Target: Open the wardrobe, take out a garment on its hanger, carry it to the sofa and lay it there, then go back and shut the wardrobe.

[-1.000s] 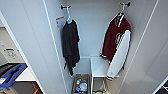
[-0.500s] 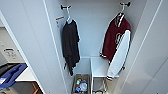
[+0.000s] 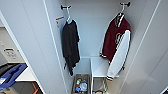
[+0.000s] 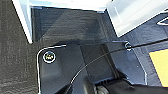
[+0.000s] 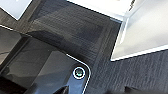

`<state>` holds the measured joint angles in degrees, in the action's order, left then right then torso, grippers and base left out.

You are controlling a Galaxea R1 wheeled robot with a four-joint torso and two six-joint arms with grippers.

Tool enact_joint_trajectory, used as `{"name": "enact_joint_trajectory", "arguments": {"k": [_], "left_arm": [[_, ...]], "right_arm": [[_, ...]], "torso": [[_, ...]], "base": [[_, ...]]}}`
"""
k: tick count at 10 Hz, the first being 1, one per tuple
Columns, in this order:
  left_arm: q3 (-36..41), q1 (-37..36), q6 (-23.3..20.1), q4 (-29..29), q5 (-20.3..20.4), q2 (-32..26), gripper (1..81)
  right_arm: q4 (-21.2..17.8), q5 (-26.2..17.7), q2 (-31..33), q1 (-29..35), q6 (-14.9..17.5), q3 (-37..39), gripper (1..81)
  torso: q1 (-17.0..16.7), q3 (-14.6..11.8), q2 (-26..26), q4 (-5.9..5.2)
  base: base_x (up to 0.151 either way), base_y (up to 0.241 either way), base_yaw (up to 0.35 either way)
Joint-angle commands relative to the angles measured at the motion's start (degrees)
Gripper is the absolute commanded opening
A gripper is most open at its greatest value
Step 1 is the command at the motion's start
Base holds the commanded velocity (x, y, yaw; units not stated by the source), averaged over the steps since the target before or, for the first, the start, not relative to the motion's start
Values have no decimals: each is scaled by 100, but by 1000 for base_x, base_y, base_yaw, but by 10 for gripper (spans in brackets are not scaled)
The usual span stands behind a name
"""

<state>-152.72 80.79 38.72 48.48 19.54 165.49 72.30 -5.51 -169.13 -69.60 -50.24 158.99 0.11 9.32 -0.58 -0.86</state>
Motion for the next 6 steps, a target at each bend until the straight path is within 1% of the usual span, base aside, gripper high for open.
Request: {"name": "enact_joint_trajectory", "arguments": {"k": [1,2,4,5,6], "left_arm": [[-21,-234,-57,74,-188,90,811],[-21,-234,-57,82,-196,90,811],[-21,-234,-57,82,-310,99,811],[-21,-234,-49,56,-372,99,811],[-21,-234,-40,39,-389,90,811]], "right_arm": [[-1137,549,229,-410,-21,-545,811],[-1315,656,176,-576,-21,-528,811],[-1481,657,149,-841,-21,-563,811],[-1763,665,132,-991,-21,-572,811],[-2139,665,114,-1166,-12,-572,811]], "torso": [[0,0,0,0],[0,0,0,0],[0,0,0,0],[-2,-2,0,0],[-2,-2,-2,0]], "base": [[0,0,0],[0,0,0],[0,0,0],[0,0,0],[0,0,0]]}}
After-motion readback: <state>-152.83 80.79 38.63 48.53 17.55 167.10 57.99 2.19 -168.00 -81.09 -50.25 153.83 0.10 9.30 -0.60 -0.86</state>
